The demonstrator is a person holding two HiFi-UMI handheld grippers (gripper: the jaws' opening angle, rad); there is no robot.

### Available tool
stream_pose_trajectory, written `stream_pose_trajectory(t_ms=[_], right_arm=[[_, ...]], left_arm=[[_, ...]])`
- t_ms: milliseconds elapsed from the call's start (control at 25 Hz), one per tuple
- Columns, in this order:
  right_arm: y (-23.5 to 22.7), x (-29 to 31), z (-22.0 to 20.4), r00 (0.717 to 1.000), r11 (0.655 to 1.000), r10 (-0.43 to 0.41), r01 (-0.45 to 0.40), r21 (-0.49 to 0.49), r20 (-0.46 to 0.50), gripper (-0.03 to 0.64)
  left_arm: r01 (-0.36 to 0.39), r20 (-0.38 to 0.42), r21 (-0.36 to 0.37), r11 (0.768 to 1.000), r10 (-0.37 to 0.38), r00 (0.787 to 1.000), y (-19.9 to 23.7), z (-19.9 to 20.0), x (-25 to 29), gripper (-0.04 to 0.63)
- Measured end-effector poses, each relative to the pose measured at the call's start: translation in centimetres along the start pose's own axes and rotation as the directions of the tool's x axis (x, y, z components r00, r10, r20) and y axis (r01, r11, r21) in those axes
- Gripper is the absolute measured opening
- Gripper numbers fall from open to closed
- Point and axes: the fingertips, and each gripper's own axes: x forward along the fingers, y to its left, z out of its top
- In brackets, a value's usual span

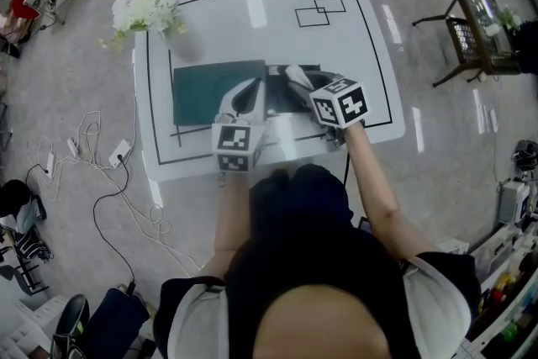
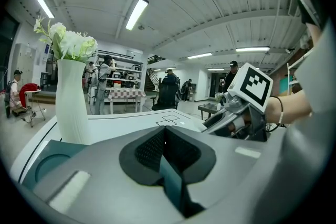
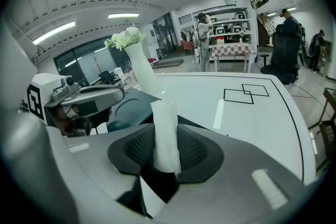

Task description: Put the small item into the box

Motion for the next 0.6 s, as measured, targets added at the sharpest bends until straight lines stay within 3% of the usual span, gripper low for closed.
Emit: stream_pose_trajectory(t_ms=[160,600], right_arm=[[0.4,1.4,-0.7,0.996,0.999,0.031,-0.034,-0.040,-0.083,0.129],[-0.2,3.4,-2.3,0.963,0.992,-0.017,-0.017,-0.123,-0.267,0.129]], left_arm=[[0.000,-0.003,-0.004,1.000,0.000,1.000,0.0,-0.1,0.1,0.009],[-0.009,-0.011,0.000,1.000,0.009,1.000,0.3,-0.4,0.1,0.009]])
